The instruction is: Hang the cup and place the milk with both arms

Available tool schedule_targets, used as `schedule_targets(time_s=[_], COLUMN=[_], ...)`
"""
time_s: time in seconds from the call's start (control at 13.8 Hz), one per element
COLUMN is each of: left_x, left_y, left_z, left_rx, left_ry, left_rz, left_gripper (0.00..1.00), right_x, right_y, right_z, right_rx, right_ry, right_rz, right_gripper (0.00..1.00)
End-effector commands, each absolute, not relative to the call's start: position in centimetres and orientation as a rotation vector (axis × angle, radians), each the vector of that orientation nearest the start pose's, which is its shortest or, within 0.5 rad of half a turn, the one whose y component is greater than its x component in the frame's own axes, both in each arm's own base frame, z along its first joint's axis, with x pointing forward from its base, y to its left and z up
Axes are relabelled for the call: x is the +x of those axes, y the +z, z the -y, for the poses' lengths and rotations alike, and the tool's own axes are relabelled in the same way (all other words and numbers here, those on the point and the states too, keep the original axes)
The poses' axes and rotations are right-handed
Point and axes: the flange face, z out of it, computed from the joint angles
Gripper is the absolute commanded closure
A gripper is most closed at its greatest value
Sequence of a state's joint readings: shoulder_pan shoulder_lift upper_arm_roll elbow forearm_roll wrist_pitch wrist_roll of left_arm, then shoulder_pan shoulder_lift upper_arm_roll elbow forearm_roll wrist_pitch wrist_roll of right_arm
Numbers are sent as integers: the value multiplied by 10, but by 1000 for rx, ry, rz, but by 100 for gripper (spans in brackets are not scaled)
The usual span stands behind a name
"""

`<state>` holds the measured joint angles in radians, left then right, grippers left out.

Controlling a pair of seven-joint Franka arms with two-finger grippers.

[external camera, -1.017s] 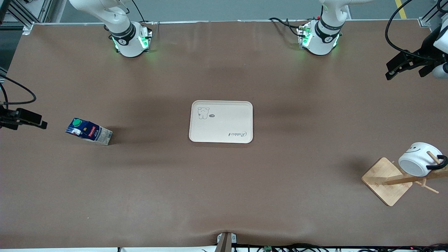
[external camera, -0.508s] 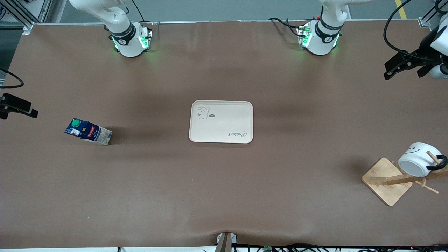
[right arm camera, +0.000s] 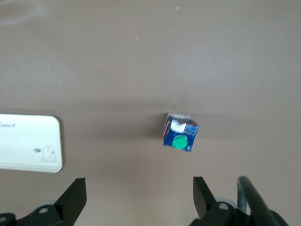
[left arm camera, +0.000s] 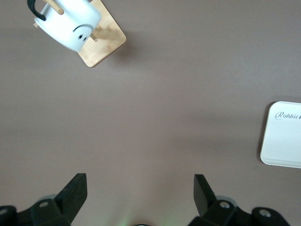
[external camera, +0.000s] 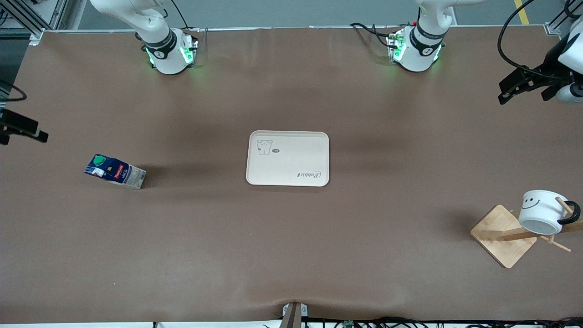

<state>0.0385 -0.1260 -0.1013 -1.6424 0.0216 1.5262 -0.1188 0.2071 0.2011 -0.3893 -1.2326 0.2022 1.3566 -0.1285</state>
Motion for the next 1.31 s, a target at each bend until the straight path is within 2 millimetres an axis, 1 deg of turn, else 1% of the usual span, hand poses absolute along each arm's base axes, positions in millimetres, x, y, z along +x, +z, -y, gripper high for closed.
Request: schedule_targets(time_s=[0.0,0.07,0.15,0.22,0.36,0.51,0.58,0.8,1.23], left_x=[504,503,503,503,503,503,504,505,507], left_y=[659,659,659,660,660,660,660,661,664], left_z=[35,35,35,35,35,35,35,33,33], left_rx=[-3117,-3117,-3117,-3117,-3119,-3119,-3119,-3121,-3122], left_ry=[-35,-36,-36,-40,-40,-40,-40,-42,-54], left_rz=[69,69,69,69,69,69,69,71,76], left_gripper=[0,0,0,0,0,0,0,0,0], right_x=[568,565,558,548,526,526,527,528,529], right_y=[675,674,670,664,659,654,659,667,665], right_z=[43,36,39,40,34,43,44,44,48], right_rx=[-3054,-3079,-3075,-3073,-3075,-3074,-3075,-3079,-3092], right_ry=[59,39,15,-11,-67,-76,-106,-139,-119], right_rz=[-70,-53,-59,-62,-35,-21,24,39,22], right_gripper=[0,0,0,0,0,0,0,0,0])
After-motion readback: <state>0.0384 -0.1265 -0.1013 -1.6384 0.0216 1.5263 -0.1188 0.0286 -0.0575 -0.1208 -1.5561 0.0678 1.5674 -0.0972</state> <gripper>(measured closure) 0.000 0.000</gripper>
